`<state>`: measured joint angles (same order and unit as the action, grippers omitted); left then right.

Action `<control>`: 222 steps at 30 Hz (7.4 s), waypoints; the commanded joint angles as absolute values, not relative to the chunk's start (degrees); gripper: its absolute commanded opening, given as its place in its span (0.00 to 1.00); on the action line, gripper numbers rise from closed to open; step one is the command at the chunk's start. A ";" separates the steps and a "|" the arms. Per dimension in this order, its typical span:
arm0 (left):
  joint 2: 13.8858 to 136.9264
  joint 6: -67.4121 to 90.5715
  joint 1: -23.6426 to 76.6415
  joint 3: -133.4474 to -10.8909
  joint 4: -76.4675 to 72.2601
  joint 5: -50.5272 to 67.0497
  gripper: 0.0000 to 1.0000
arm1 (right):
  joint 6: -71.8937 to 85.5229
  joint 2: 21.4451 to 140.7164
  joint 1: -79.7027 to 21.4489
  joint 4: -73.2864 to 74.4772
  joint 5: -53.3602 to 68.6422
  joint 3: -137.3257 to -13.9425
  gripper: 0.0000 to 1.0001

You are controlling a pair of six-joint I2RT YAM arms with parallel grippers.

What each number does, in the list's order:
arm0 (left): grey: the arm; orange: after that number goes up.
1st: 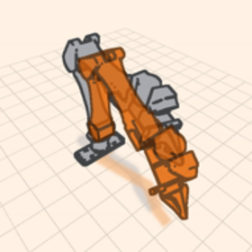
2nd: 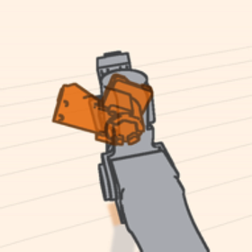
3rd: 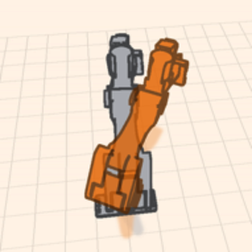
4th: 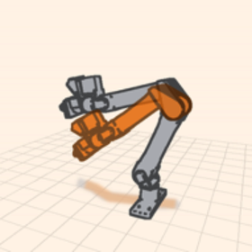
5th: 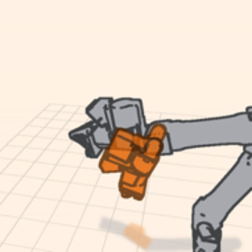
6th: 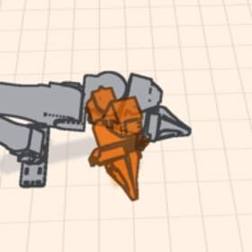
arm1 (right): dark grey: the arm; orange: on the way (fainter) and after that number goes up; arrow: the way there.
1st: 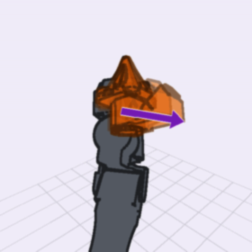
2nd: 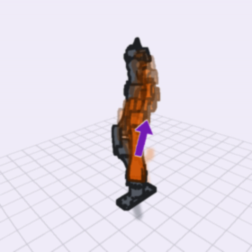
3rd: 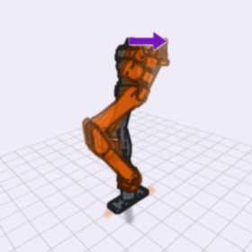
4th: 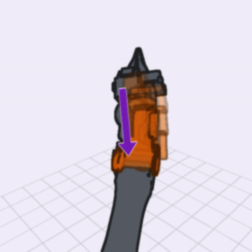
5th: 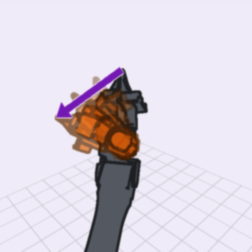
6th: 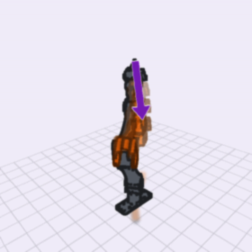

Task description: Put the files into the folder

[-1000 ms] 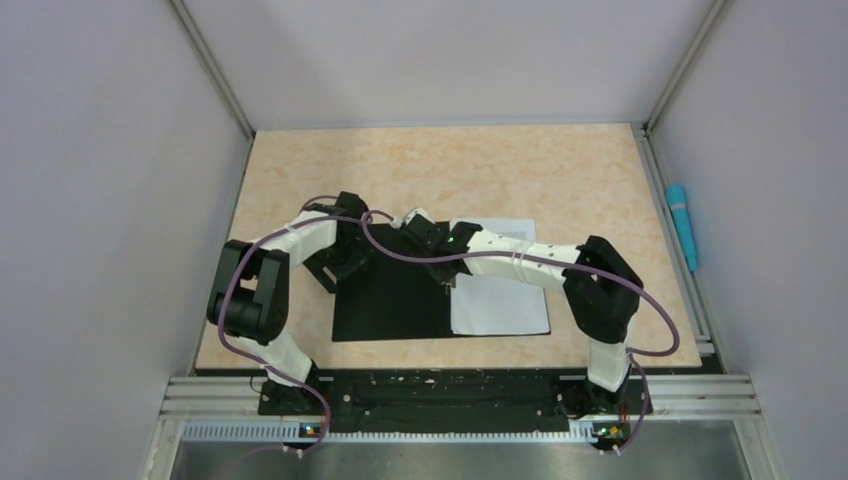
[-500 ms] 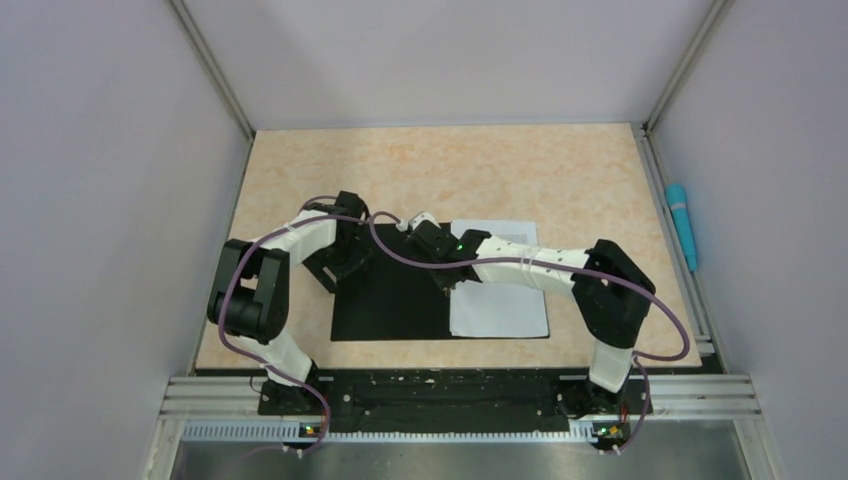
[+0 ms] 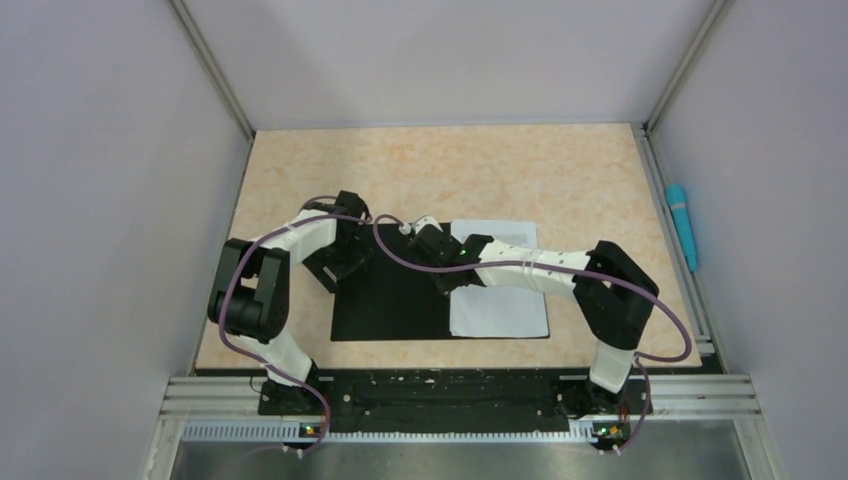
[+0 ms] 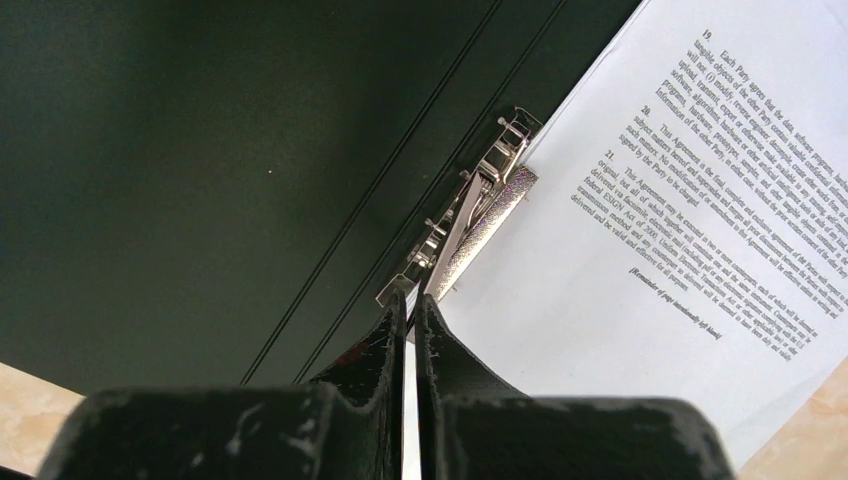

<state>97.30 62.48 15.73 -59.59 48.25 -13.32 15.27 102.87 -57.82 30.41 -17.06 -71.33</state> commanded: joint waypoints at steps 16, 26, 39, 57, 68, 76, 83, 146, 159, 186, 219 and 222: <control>100.99 59.34 15.56 -54.21 46.36 -13.38 0.89 | 16.56 106.32 -55.12 32.87 -12.00 -64.80 0.00; 100.47 56.69 15.56 -53.83 43.96 -11.38 0.88 | 16.72 110.02 -53.35 33.13 -12.04 -65.59 0.00; 100.15 55.72 15.55 -53.79 42.74 -11.41 0.88 | 18.43 110.53 -53.34 30.82 -6.59 -69.89 0.00; 100.11 55.72 15.50 -53.79 42.54 -11.60 0.87 | 19.91 109.54 -53.31 29.08 -4.79 -72.96 0.00; 100.39 55.46 15.47 -54.23 42.57 -12.06 0.87 | 19.80 109.17 -53.26 29.74 -5.57 -75.91 0.00; 100.31 54.70 15.47 -54.32 41.77 -11.81 0.88 | 19.48 107.10 -53.28 30.83 -7.39 -78.47 0.00; 96.34 51.95 15.47 -55.37 40.50 -11.43 0.91 | 20.63 102.02 -53.12 33.38 -20.03 -80.01 0.45; 83.43 27.14 4.57 -56.47 34.35 14.63 0.98 | 22.33 92.42 -41.59 19.79 -4.53 -62.43 0.10; 81.42 29.72 3.93 -56.95 35.39 10.57 0.98 | 27.54 105.41 -49.80 28.64 -19.02 -73.75 0.19; 80.93 29.09 2.99 -52.78 32.96 11.27 0.98 | 27.77 113.15 -51.17 29.07 -23.83 -74.45 0.00; 83.16 30.43 1.06 -49.74 26.53 24.39 0.99 | 23.07 97.53 -46.68 31.77 -15.60 -77.37 0.00; 83.04 31.44 1.09 -49.28 23.53 30.32 0.99 | 23.12 97.98 -46.70 31.74 -14.95 -77.42 0.00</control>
